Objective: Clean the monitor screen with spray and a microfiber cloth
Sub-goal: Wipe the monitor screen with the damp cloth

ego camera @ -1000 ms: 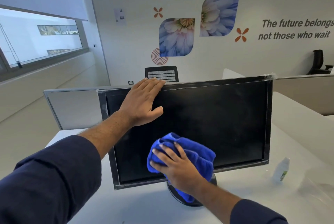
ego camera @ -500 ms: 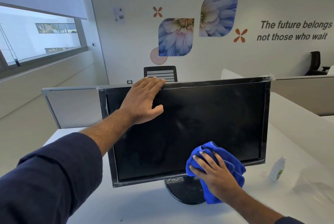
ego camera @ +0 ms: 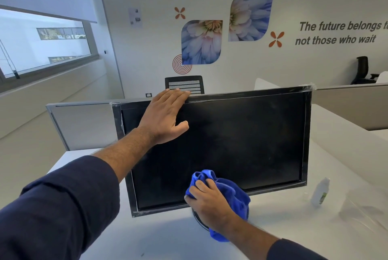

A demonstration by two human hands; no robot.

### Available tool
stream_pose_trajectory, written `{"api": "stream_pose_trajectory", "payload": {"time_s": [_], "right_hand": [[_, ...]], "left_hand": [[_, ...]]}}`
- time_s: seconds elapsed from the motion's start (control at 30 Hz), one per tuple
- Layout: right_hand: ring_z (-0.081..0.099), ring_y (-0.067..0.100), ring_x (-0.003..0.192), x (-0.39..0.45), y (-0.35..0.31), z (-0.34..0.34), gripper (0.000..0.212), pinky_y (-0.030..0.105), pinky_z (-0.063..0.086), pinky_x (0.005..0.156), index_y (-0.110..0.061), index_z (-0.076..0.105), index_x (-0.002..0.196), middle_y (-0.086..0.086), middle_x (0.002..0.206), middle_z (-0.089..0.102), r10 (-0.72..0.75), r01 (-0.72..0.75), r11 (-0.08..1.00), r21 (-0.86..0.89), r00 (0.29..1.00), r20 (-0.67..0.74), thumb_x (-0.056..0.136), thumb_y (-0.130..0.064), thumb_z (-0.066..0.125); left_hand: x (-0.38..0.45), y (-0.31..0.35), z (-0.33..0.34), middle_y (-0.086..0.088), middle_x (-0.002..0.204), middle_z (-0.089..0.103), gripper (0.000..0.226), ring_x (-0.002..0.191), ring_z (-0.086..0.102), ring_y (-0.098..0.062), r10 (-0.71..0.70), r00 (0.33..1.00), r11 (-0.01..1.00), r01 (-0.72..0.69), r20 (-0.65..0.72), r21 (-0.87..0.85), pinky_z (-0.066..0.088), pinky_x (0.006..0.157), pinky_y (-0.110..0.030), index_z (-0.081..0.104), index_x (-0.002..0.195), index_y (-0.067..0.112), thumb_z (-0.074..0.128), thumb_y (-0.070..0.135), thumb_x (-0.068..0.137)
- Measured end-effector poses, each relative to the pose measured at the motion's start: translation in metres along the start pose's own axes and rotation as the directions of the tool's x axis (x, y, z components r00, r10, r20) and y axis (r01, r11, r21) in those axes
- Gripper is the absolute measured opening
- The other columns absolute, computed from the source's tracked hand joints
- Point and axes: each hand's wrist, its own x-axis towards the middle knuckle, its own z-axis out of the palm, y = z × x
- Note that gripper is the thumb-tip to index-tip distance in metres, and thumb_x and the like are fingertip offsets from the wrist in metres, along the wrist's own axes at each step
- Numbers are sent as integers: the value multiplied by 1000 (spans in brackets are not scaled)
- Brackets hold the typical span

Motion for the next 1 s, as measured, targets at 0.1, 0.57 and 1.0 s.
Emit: {"api": "stream_pose_trajectory", "payload": {"time_s": [0.1, 0.57, 1.0], "right_hand": [[51, 17, 88, -10, 13, -1, 28, 34, 48, 78, -27, 65, 89, -7, 89, 52, 0, 0, 1000, 0, 1000, 6, 65, -15, 73], [56, 18, 80, -69, 74, -21, 33, 33, 49, 71, -25, 72, 83, -6, 84, 60, 220, -218, 975, -52, 975, 43, 58, -7, 82], [54, 19, 78, -59, 69, -6, 32, 31, 46, 71, -26, 70, 92, -5, 85, 56, 101, -97, 993, 66, 993, -59, 65, -9, 74]], "left_hand": [[-1, -2, 0, -6, 154, 42, 80, 142, 35, -22, 5, 1000, 1000, -5, -3, 0, 6, 120, -33, 34, 152, 17, 34, 53, 81], [1, 1, -2, -5, 152, 45, 79, 141, 38, -21, 34, 999, 999, -34, -26, -1, 15, 123, -38, 37, 150, 15, 35, 53, 81], [2, 4, 3, -5, 159, 34, 81, 151, 21, -20, 6, 1000, 998, -6, -1, 67, 7, 125, -39, 28, 155, 16, 39, 52, 83]]}}
